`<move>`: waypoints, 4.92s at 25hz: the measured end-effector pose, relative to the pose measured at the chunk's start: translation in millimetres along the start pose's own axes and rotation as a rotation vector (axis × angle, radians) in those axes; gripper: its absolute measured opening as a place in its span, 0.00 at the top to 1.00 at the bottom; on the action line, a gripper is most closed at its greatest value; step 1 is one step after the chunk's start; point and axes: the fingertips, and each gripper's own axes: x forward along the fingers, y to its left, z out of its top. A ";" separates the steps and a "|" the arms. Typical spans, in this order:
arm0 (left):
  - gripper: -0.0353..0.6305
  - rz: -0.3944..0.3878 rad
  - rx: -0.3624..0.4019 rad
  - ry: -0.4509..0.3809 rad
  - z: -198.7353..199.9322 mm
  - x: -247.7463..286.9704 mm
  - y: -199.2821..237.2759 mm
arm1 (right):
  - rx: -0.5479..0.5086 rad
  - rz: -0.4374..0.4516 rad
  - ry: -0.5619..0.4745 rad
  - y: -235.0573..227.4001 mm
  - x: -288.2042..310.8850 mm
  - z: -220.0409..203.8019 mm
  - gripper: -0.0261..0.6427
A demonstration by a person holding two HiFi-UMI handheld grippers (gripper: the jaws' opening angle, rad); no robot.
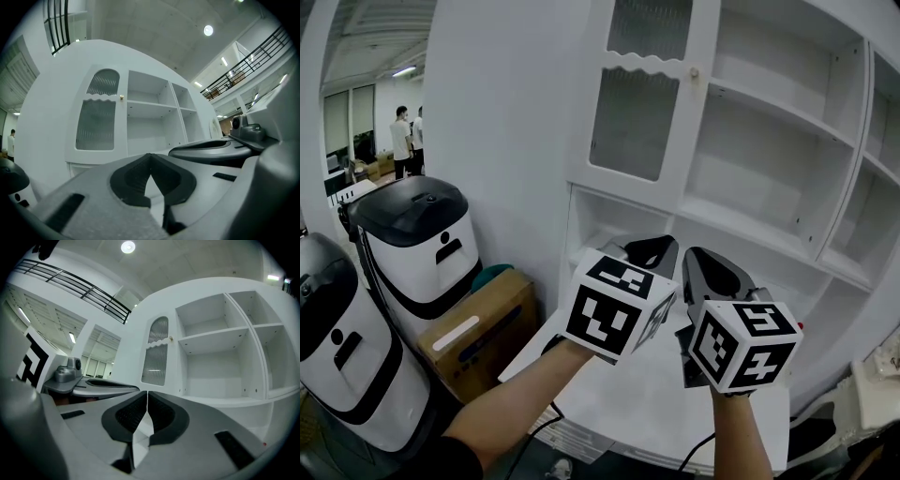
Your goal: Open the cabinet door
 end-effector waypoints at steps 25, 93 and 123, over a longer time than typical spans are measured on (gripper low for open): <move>0.94 -0.031 0.210 -0.225 80.4 100.7 90.7 | -0.067 -0.047 -0.095 -55.1 125.9 54.8 0.93; 0.83 0.330 0.350 -0.529 237.1 198.8 144.0 | 0.029 0.295 -0.085 -125.2 181.9 19.5 0.93; 0.82 0.334 0.321 -0.547 234.2 171.6 139.1 | 0.118 0.447 0.056 -94.5 199.1 -52.6 0.84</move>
